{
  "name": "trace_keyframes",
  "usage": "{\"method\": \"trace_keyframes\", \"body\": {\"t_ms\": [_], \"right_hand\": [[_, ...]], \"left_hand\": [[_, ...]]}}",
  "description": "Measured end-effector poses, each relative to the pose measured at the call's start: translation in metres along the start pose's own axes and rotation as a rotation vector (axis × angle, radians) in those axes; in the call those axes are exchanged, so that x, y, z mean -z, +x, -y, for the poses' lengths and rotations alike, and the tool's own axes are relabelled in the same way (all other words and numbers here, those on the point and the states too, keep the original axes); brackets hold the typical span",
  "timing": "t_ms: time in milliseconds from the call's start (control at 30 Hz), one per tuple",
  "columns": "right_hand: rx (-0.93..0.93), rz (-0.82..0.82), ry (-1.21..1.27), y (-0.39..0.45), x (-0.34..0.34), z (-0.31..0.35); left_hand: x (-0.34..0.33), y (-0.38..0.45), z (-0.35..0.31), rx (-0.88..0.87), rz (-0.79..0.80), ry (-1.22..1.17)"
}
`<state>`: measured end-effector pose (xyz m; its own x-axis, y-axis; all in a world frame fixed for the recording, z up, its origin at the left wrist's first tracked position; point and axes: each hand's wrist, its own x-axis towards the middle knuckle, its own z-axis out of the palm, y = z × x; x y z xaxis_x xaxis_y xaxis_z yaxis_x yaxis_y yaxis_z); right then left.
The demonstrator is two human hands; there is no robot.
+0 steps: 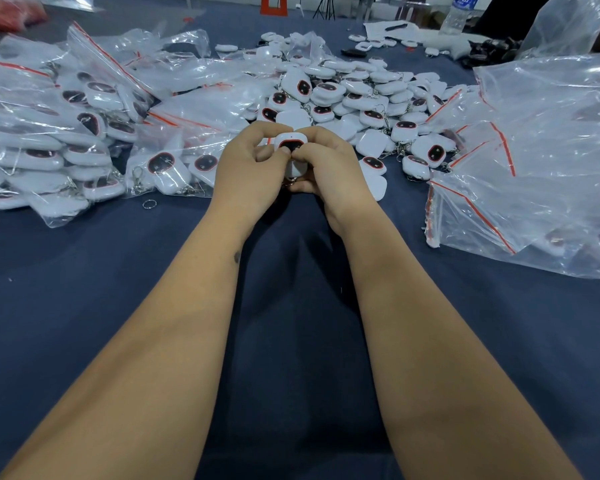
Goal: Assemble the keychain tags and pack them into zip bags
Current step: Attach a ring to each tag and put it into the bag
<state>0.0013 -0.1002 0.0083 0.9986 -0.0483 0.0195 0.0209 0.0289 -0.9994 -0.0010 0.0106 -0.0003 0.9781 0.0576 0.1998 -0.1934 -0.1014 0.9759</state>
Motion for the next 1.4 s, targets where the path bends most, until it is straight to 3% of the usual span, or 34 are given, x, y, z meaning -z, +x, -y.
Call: {"method": "trace_keyframes", "body": {"t_ms": [300,433,533,733,867,1167,1267,1400], "right_hand": [[0.035,-0.060,-0.016,0.002,-0.003,-0.003],[0.000,-0.105,0.090,0.003,-0.002,0.000],[-0.037,-0.125,0.144,0.003,-0.001,0.002],[0.050,-0.065,0.197,0.005,-0.006,0.000],[0.110,0.013,0.204,0.003,-0.011,-0.001],[0.105,0.098,0.530,0.000,-0.012,0.001],[0.076,0.072,0.459,0.000,-0.013,-0.001],[0.062,-0.013,0.179,0.001,-0.014,-0.004]], "left_hand": [[-0.003,-0.002,0.000,-0.007,-0.063,0.009],[0.001,-0.001,0.002,-0.127,-0.220,0.372],[0.002,0.002,0.008,-0.169,-0.222,0.702],[0.005,0.003,0.011,-0.196,-0.127,0.892],[0.006,0.000,0.007,-0.201,-0.180,0.742],[0.003,-0.002,-0.001,-0.149,-0.297,0.346],[0.002,-0.002,-0.003,-0.181,-0.330,0.253],[0.002,-0.002,-0.005,-0.225,-0.373,0.195]]}}
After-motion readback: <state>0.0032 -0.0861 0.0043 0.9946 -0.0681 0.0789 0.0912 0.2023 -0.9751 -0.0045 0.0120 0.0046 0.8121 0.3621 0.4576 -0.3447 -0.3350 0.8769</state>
